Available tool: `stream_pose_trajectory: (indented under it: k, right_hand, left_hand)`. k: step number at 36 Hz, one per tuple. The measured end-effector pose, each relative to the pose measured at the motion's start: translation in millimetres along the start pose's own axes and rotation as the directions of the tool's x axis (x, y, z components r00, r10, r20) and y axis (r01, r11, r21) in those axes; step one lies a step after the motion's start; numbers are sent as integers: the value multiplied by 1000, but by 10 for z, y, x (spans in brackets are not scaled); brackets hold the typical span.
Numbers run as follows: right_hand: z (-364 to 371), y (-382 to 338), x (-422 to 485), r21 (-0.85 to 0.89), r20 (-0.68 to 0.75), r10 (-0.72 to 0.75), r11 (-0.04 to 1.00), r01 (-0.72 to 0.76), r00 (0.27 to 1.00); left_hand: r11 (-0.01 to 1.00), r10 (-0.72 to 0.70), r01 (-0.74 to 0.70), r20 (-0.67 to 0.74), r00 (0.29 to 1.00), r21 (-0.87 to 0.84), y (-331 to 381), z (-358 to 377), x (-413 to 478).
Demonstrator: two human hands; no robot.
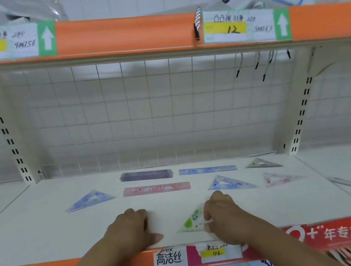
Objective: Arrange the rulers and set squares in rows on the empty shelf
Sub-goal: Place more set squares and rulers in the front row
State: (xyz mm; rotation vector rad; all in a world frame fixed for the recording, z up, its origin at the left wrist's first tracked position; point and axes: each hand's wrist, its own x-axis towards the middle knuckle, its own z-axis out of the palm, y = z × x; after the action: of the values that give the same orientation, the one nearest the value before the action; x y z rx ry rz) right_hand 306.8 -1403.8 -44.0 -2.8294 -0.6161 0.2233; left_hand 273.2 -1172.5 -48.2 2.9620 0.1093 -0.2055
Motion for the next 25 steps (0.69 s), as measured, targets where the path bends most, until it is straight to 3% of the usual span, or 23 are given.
stream_pose_trajectory:
  k: [6, 14, 25]
  right_hand:
    - [-13, -4, -3, -37, 8, -2, 999, 2, 1000]
    - [-91, -155, 207, 97, 47, -18, 995, 13, 999]
    - [138, -698, 623, 63, -56, -211, 975, 214, 976]
  left_hand:
    - [1000, -1, 1, -3, 1000, -23, -16, -7, -41]
    - [998, -51, 50, -10, 999, -47, -198, -56, -145]
    - [982, -171, 169, -17, 985, -89, -542, -147, -354]
